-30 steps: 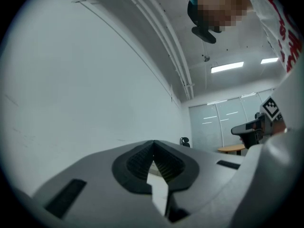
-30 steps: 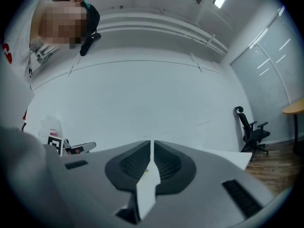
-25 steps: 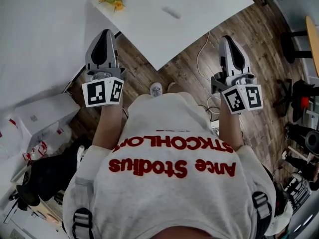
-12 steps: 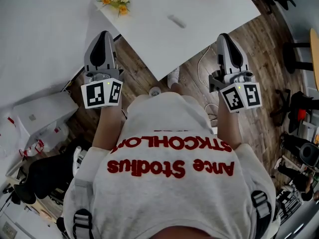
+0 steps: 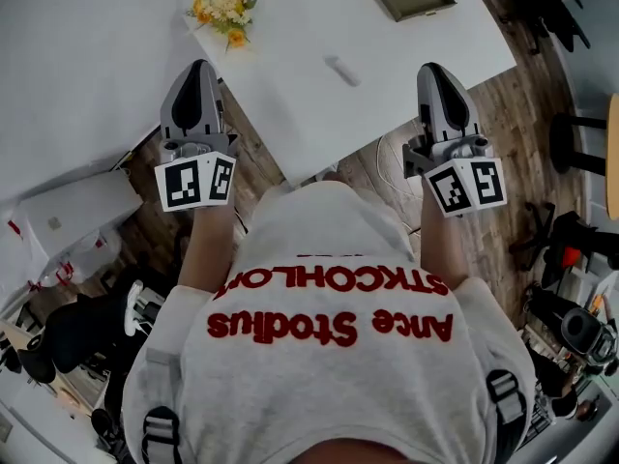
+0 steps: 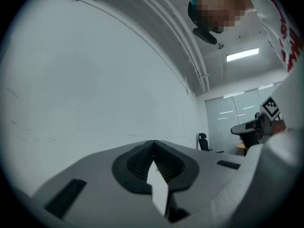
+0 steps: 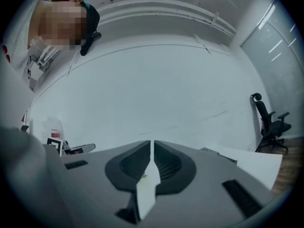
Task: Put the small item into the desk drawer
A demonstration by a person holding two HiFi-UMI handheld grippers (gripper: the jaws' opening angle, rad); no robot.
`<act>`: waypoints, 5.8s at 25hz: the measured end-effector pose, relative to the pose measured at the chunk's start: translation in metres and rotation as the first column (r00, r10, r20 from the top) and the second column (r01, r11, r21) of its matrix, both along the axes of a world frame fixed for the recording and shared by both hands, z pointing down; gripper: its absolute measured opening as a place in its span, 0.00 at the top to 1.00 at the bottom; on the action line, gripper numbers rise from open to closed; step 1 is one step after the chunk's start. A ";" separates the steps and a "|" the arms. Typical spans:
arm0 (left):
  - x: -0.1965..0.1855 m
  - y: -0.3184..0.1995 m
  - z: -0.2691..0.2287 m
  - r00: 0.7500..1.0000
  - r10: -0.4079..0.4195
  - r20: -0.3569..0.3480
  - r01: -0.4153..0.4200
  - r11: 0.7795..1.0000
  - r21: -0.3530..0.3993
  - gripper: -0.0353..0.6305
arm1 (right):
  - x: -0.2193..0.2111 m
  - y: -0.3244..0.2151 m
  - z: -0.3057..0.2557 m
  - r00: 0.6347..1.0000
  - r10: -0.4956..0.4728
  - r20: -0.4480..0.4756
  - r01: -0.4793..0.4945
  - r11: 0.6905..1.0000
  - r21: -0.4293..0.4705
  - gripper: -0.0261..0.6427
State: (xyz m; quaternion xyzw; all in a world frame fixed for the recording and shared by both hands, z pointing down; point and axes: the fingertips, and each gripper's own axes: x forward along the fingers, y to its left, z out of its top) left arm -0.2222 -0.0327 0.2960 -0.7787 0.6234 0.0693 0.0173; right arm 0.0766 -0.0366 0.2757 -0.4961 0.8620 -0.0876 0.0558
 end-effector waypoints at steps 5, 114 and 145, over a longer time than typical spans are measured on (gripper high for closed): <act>0.016 -0.023 -0.003 0.999 -0.050 0.011 0.050 0.999 -0.009 0.94 | 0.013 -0.039 0.001 0.998 -0.065 0.007 0.065 0.998 -0.014 0.93; 0.081 -0.091 -0.005 0.996 0.003 0.084 0.002 0.999 -0.051 0.94 | -0.035 -0.105 0.027 0.974 -0.214 -0.068 0.210 0.976 -0.057 0.76; 0.124 -0.133 -0.034 0.992 0.094 0.085 -0.097 0.995 0.032 0.94 | 0.039 -0.127 -0.011 0.999 -0.044 -0.027 0.045 0.997 0.057 0.76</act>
